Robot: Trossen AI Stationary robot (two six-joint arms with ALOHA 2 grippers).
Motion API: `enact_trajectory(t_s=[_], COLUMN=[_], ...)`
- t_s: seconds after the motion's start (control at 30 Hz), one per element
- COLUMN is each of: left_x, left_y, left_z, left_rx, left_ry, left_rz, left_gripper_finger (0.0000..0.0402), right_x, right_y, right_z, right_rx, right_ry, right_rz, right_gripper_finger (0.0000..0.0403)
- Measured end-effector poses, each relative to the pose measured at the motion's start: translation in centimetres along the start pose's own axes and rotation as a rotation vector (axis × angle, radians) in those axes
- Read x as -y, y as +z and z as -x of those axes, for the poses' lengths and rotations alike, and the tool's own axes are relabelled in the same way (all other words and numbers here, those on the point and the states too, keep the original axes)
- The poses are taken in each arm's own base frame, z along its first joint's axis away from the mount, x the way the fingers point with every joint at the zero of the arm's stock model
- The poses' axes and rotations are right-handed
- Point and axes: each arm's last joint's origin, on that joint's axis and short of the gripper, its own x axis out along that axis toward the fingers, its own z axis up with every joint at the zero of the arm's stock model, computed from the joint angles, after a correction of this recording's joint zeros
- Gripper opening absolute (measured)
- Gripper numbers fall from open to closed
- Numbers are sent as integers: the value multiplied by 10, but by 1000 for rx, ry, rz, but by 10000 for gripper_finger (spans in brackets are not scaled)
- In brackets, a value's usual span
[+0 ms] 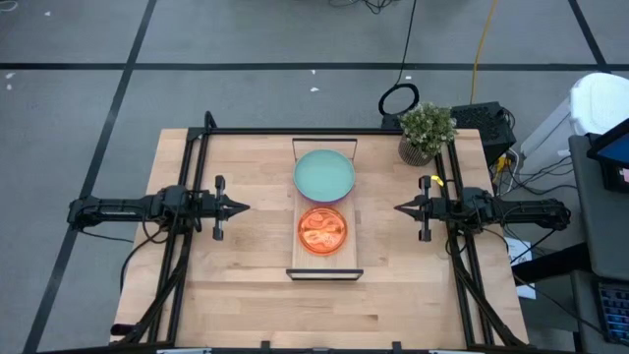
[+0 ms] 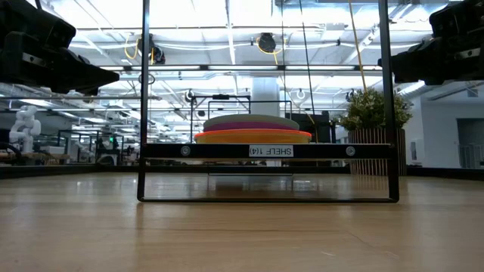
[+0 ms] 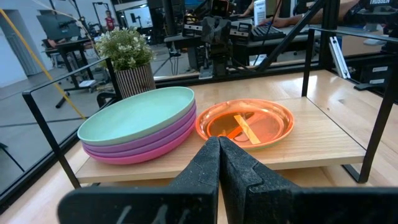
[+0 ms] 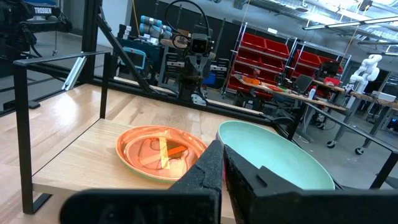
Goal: Place and stack plates onto a shelf
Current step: Return to Home Position
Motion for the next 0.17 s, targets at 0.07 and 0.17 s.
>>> enact_trajectory(t_s=[0.07,0.17], left_x=[0,0], left_y=[0,0], left_z=[0,0], left_rx=[0,0], left_ry=[0,0], left_rz=[0,0], left_gripper_finger=[4,4], right_x=[0,0], right_y=[0,0], right_z=[0,0], right_rx=[0,0], right_ry=[0,0], right_rz=[0,0], right_gripper_finger=[0,0])
